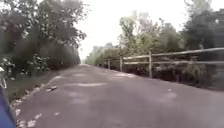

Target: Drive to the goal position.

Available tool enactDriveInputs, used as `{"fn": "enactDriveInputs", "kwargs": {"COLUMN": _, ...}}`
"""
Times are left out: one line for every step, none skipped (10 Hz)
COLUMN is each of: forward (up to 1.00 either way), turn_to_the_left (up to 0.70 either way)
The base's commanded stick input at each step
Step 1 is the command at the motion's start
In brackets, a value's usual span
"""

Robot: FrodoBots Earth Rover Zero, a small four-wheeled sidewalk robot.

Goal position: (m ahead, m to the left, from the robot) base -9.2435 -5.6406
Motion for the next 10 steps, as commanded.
{"fn": "enactDriveInputs", "kwargs": {"forward": 0.70, "turn_to_the_left": -0.27}}
{"fn": "enactDriveInputs", "kwargs": {"forward": 0.70, "turn_to_the_left": -0.27}}
{"fn": "enactDriveInputs", "kwargs": {"forward": 0.70, "turn_to_the_left": -0.27}}
{"fn": "enactDriveInputs", "kwargs": {"forward": 0.70, "turn_to_the_left": -0.27}}
{"fn": "enactDriveInputs", "kwargs": {"forward": 0.70, "turn_to_the_left": -0.27}}
{"fn": "enactDriveInputs", "kwargs": {"forward": 0.70, "turn_to_the_left": -0.29}}
{"fn": "enactDriveInputs", "kwargs": {"forward": 0.70, "turn_to_the_left": -0.31}}
{"fn": "enactDriveInputs", "kwargs": {"forward": 0.70, "turn_to_the_left": -0.31}}
{"fn": "enactDriveInputs", "kwargs": {"forward": 0.70, "turn_to_the_left": -0.31}}
{"fn": "enactDriveInputs", "kwargs": {"forward": 0.70, "turn_to_the_left": -0.30}}
